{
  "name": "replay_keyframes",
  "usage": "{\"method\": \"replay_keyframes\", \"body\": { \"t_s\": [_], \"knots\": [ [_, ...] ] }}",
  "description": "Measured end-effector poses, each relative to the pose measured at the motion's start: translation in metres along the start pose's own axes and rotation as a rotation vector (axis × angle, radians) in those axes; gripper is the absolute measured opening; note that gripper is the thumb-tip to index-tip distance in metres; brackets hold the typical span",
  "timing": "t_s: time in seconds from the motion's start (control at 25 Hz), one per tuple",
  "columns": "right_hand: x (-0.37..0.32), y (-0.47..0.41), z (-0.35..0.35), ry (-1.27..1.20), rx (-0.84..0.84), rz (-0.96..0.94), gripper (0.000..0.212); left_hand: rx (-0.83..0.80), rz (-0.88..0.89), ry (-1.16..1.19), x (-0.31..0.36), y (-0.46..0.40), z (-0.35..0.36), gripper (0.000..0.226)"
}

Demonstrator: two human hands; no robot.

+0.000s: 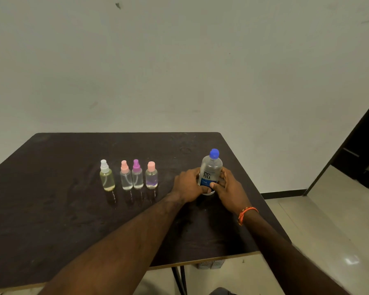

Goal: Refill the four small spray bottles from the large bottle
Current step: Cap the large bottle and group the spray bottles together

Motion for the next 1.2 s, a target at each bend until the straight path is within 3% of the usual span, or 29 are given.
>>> {"method": "replay_keyframes", "body": {
  "t_s": [0.16,0.28,0.36,0.48,0.56,0.72,0.84,0.92,1.0,1.08,1.2],
  "knots": [
    [0.004,0.003,-0.002,-0.013,0.047,0.017,0.074,-0.001,-0.008,0.000,0.004,0.001,-0.001,0.068],
    [-0.002,0.024,-0.018,-0.015,0.255,0.016,0.080,0.013,-0.084,0.010,-0.004,0.013,-0.012,0.108],
    [-0.022,0.042,-0.025,0.027,0.363,-0.096,0.073,0.033,-0.097,-0.017,-0.009,0.024,-0.024,0.113],
    [-0.077,0.068,-0.001,0.143,0.331,-0.416,0.057,0.131,-0.006,-0.099,-0.011,0.056,-0.059,0.091],
    [-0.102,0.076,0.028,0.172,0.245,-0.485,0.051,0.189,0.059,-0.126,-0.015,0.085,-0.084,0.073],
    [-0.116,0.063,0.083,0.134,0.076,-0.385,0.057,0.357,0.043,-0.166,-0.049,0.143,-0.135,0.032],
    [-0.108,0.040,0.116,0.151,-0.029,-0.261,0.073,0.548,-0.141,-0.207,-0.091,0.175,-0.181,0.026],
    [-0.101,0.022,0.135,0.178,-0.074,-0.168,0.086,0.666,-0.292,-0.174,-0.120,0.187,-0.209,0.036],
    [-0.095,0.007,0.149,0.175,-0.112,-0.090,0.096,0.669,-0.419,-0.077,-0.152,0.184,-0.222,0.070],
    [-0.092,-0.005,0.158,0.154,-0.150,-0.040,0.101,0.546,-0.467,0.038,-0.179,0.168,-0.220,0.113],
    [-0.087,-0.017,0.169,0.111,-0.212,0.019,0.101,0.360,-0.419,0.267,-0.201,0.141,-0.211,0.131]
  ]
}}
Point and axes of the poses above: each hand's wrist, its own y-axis away from the middle knuckle, its own z-axis out of the palm, x = y × z, the point moved 10 cm from there along -y, towards the middle knuckle
